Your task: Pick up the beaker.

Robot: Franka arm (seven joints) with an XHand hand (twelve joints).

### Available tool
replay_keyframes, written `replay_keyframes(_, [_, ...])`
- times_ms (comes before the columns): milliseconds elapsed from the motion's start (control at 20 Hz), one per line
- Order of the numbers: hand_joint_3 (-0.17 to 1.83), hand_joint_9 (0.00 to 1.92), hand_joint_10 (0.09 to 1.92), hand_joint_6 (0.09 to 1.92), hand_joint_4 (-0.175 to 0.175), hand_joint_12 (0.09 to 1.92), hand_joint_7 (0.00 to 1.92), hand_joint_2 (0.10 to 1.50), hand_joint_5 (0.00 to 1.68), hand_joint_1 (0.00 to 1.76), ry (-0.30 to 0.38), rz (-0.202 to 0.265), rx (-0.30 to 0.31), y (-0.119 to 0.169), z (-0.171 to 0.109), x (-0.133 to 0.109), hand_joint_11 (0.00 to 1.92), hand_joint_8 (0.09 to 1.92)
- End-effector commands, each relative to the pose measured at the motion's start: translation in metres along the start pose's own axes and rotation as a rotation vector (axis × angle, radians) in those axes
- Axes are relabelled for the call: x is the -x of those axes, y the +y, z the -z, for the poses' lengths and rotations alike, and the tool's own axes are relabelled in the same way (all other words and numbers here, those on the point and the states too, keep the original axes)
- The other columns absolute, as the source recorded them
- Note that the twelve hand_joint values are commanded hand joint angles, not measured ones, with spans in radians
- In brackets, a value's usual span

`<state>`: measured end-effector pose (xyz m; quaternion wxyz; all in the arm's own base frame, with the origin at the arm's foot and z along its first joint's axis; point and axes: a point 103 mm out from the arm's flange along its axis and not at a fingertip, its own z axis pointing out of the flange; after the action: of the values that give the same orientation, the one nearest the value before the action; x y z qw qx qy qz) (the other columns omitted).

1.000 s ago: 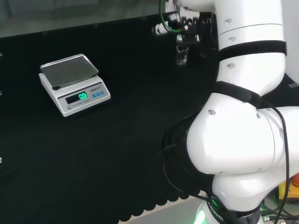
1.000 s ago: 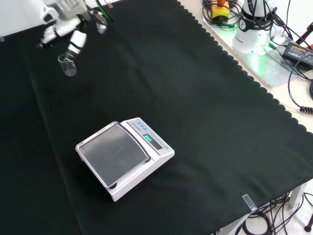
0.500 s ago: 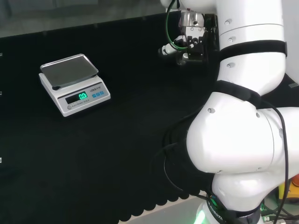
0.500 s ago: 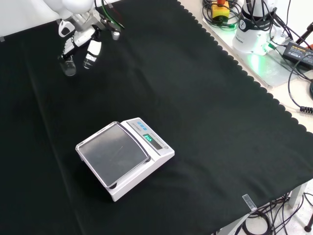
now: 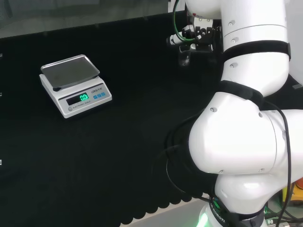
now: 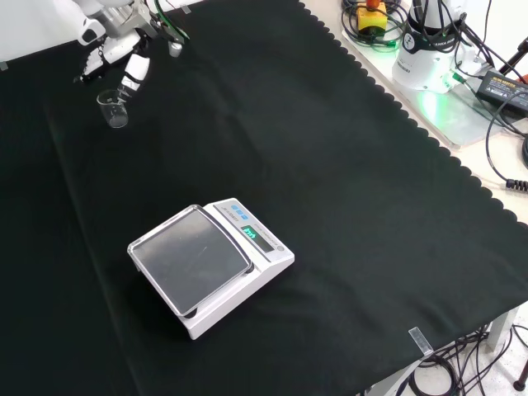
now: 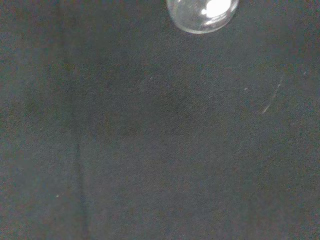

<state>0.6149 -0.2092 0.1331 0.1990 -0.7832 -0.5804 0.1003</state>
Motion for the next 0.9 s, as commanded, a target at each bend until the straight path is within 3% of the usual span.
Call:
replay_keyframes(50, [0.16, 0.0, 0.51, 0.09, -0.068, 1.36, 0.0, 0.98, 0.06, 0.05, 0.02, -0.024, -0.04, 0.003, -0.014, 0.015, 0.0, 0.36])
replay_keyframes(900, [0.15, 0.0, 0.55, 0.09, -0.069, 1.38, 0.0, 0.99, 0.06, 0.05, 0.086, -0.04, -0.069, 0.048, -0.036, 0.024, 0.0, 0.47])
